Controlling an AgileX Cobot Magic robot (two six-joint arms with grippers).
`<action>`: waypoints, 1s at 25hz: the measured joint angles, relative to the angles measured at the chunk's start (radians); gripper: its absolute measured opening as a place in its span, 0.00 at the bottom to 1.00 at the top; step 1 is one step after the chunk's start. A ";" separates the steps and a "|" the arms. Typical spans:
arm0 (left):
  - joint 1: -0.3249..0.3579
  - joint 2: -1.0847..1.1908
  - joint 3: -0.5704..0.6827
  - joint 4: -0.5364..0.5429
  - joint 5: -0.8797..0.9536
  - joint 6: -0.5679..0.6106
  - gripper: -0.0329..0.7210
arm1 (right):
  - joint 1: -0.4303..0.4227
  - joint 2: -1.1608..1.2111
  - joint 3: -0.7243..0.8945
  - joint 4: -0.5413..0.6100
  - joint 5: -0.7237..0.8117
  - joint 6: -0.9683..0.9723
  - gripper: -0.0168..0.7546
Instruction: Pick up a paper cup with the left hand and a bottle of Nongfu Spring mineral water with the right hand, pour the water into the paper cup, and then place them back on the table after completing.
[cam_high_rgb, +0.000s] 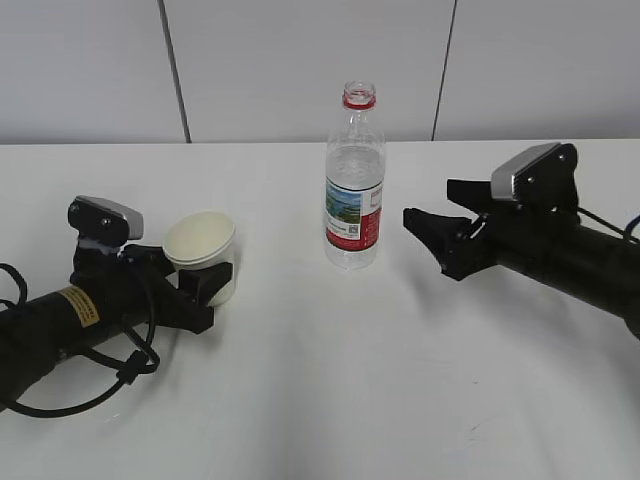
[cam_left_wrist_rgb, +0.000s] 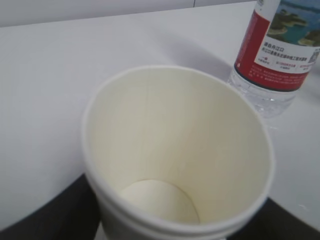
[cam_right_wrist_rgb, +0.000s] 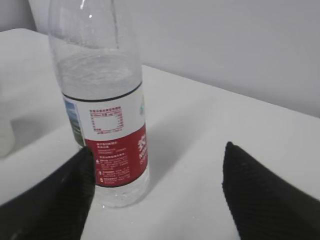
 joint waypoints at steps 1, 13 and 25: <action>0.000 0.000 0.000 0.000 0.000 0.000 0.60 | 0.000 0.027 -0.023 -0.017 -0.014 0.001 0.78; 0.000 0.000 0.000 0.000 -0.002 0.000 0.59 | 0.057 0.230 -0.272 -0.123 -0.056 0.056 0.78; 0.000 0.000 0.000 0.000 -0.002 0.000 0.59 | 0.141 0.311 -0.460 -0.124 0.070 0.107 0.78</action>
